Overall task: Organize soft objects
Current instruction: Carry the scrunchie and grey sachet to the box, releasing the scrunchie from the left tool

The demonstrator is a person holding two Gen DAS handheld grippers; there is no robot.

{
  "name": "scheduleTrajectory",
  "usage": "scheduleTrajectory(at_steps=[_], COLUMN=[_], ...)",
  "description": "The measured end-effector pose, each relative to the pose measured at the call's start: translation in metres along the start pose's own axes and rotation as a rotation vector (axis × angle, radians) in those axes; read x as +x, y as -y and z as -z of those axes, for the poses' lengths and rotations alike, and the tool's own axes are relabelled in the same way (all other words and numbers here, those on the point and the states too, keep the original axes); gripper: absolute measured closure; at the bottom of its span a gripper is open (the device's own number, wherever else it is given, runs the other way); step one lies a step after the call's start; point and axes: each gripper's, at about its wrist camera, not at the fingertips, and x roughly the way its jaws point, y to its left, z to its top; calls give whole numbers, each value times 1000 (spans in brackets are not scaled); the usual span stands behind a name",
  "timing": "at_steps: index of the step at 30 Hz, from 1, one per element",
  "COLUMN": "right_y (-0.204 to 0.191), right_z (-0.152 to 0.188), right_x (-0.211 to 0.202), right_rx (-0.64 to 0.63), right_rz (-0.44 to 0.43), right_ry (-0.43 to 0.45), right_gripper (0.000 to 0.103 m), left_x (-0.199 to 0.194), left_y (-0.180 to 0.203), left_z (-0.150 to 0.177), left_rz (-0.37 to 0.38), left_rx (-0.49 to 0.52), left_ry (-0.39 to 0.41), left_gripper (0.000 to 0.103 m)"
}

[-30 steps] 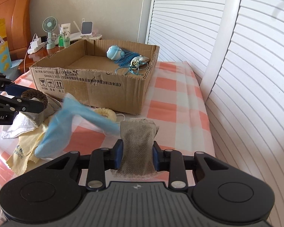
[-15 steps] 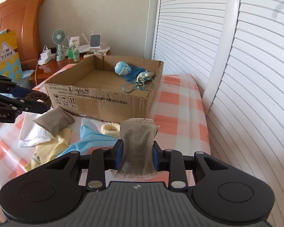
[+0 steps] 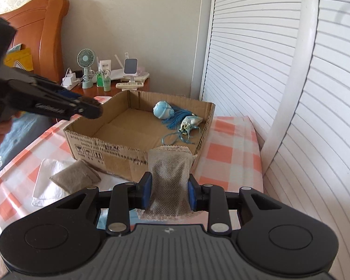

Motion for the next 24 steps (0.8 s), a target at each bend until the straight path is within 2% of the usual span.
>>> scheduleTrajectory(at_steps=[7, 8, 9, 10, 11, 14, 17, 24], right_y=[0, 0, 0, 0, 1, 2, 0, -7], right_z=[-9, -9, -10, -11, -12, -14, -19, -41], right_x=[16, 17, 19, 20, 21, 24, 27, 38], right_rx=[1, -1, -2, -3, -2, -6, -21, -47], right_rz=[-19, -18, -18, -19, -20, -22, -24, -46], right_ry=[-3, -4, -4, -4, -5, -2, -1, 12], right_gripper=[68, 68, 68, 68, 68, 68, 68, 68], left_x=[60, 68, 75, 81, 87, 85, 74, 15], left_y=[-20, -23, -25, -27, -29, -32, -35, -29], left_z=[-37, -41, -44, -46, -47, -44, -38, -4], left_rz=[-47, -60, -72, -81, -87, -111, -104, -139], left_rx=[-4, -10, -18, -24, -31, -54, -81, -99], left_ry=[-52, -57, -58, -55, -57, -12, -12, 24], left_gripper=[67, 52, 23, 12, 6, 6, 6, 1])
